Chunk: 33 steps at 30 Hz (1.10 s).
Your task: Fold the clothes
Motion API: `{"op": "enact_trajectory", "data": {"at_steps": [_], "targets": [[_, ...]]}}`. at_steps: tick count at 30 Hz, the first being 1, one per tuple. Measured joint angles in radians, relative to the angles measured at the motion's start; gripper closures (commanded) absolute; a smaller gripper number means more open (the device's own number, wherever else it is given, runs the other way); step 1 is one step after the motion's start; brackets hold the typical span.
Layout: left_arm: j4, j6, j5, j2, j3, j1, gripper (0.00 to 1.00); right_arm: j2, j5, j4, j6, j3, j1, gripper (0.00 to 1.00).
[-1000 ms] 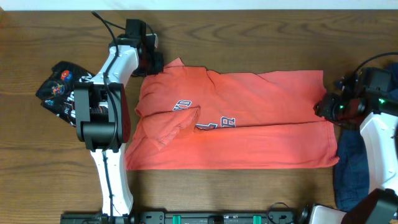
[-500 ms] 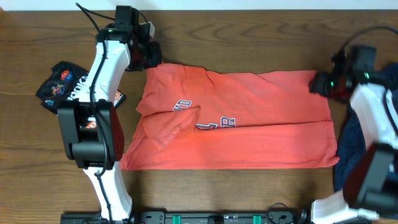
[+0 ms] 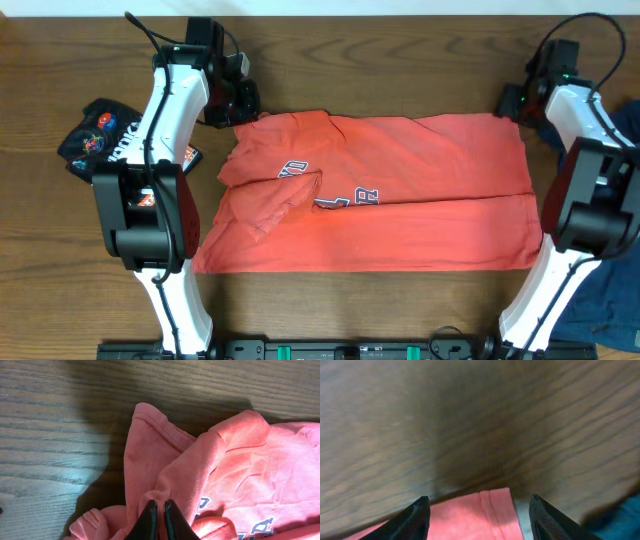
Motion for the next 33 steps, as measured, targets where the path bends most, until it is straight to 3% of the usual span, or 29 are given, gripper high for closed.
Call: {"op": "enact_trajectory", "data": {"at_steps": [2,6,7,24,33], "targets": [[0.000,0.000,0.001,0.000,0.000,0.000,0.94,0.007,0.007,0.013,0.004,0.000,0.000,0.50],[0.000,0.000,0.004,0.000,0.000,0.000,0.94,0.008,0.011,0.013,0.018,0.006,0.002,0.94],[-0.001,0.000,0.004,0.000,0.000,0.000,0.94,0.009,0.011,0.010,0.018,0.006,0.002,0.99],[-0.016,0.000,0.013,-0.018,0.000,0.040,0.94,-0.041,0.027,-0.118,0.042,0.013,-0.004,0.99],[-0.364,0.008,0.018,-0.174,0.001,0.071,0.94,-0.322,0.085,-0.507,0.064,0.035,-0.015,0.99]]}}
